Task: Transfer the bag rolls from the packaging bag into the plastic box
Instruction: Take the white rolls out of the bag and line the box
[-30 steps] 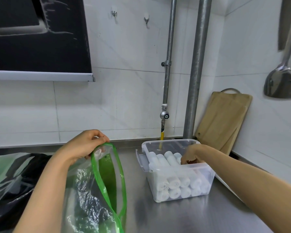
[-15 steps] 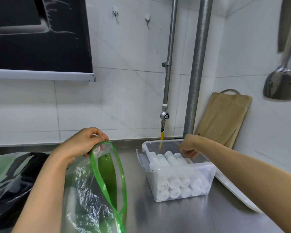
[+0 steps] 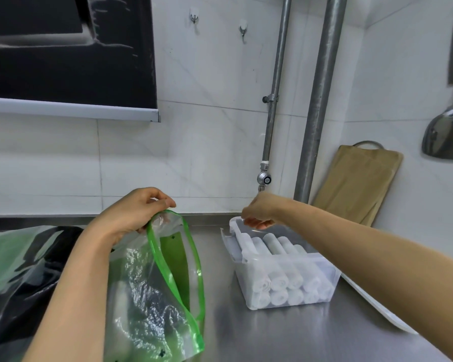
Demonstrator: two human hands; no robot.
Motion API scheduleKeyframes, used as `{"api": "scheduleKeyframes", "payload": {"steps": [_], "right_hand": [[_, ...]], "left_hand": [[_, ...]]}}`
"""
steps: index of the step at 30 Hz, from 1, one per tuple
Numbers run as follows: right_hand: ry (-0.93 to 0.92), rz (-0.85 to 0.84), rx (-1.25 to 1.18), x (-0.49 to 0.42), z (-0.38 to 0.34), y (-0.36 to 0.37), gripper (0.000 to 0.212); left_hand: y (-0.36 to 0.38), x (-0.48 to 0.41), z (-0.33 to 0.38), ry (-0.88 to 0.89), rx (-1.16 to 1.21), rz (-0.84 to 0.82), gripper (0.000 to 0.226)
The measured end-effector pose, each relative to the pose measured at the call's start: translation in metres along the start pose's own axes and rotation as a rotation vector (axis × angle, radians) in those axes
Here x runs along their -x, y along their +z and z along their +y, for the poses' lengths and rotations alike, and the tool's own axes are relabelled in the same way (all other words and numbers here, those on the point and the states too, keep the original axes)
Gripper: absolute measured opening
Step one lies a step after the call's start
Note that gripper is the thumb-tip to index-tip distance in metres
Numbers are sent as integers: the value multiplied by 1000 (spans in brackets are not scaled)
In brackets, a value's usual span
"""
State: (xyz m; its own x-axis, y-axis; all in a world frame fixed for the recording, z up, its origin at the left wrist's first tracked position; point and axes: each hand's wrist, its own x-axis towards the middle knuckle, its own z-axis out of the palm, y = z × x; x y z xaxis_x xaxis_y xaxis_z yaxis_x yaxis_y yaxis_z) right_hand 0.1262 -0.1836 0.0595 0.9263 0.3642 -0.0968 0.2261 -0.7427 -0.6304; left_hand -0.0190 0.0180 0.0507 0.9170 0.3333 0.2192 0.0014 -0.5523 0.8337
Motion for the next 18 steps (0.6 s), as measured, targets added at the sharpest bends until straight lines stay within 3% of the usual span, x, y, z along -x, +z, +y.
{"api": "scheduleKeyframes", "payload": {"steps": [18], "right_hand": [[-140, -281, 55, 15, -63, 115, 20]], "left_hand": [[-12, 4, -2, 38, 52, 33, 21]]}}
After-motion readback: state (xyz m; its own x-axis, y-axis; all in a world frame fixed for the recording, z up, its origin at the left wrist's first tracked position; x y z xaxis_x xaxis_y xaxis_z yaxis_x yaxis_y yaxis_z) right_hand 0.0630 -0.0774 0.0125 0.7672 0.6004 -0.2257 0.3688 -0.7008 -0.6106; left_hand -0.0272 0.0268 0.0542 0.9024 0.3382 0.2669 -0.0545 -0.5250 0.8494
